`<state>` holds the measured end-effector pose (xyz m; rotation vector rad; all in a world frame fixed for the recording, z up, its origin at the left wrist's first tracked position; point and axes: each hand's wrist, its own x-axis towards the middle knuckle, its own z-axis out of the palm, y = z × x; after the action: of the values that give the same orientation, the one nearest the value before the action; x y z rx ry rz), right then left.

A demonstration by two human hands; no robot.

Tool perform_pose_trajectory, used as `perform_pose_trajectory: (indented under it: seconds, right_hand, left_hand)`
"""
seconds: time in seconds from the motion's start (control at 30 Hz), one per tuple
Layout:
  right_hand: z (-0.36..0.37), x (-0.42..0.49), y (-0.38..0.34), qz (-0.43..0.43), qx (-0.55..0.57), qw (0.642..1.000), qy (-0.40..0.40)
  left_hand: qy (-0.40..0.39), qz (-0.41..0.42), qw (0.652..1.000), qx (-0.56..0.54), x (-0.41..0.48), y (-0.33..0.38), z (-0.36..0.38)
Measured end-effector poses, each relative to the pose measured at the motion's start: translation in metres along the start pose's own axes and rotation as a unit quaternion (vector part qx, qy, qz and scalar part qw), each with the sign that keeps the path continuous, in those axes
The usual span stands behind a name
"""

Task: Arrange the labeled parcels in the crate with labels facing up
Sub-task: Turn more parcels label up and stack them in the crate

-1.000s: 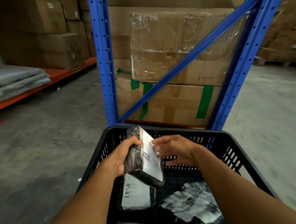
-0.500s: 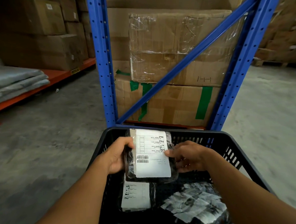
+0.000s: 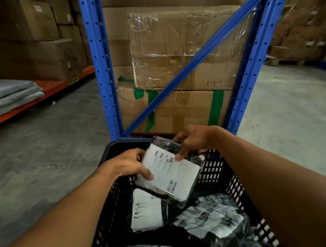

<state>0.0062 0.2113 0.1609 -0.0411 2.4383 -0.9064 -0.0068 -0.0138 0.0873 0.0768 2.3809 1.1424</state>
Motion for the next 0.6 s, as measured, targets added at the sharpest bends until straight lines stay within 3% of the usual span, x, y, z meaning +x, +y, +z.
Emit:
perform_pose_trajectory:
  seconds: [0.03,0.13,0.23,0.3,0.43,0.6]
  right_hand:
    - [-0.002,0.001,-0.007,-0.008,-0.047,0.999,-0.004]
    - [0.001,0.008,-0.011,-0.013,-0.109,0.993,0.031]
    - [0.007,0.01,0.005,-0.033,0.011,0.989,0.142]
    - [0.014,0.008,0.024,-0.018,0.114,0.978,0.173]
    - [0.044,0.006,0.057,0.057,0.264,0.958,0.092]
    - [0.058,0.014,0.062,0.009,0.394,0.915,0.09]
  left_hand:
    - [-0.029,0.006,0.999,0.014,0.001,0.003,0.001]
    - [-0.073,-0.001,0.993,-0.09,-0.001,0.007,0.012]
    - [-0.029,0.013,0.976,-0.214,0.001,-0.007,0.022]
    - [-0.02,0.026,0.947,-0.32,0.001,-0.016,0.027]
    - [-0.002,0.042,0.884,-0.466,-0.001,-0.018,0.038]
    - [-0.027,0.025,0.849,-0.527,-0.006,-0.017,0.037]
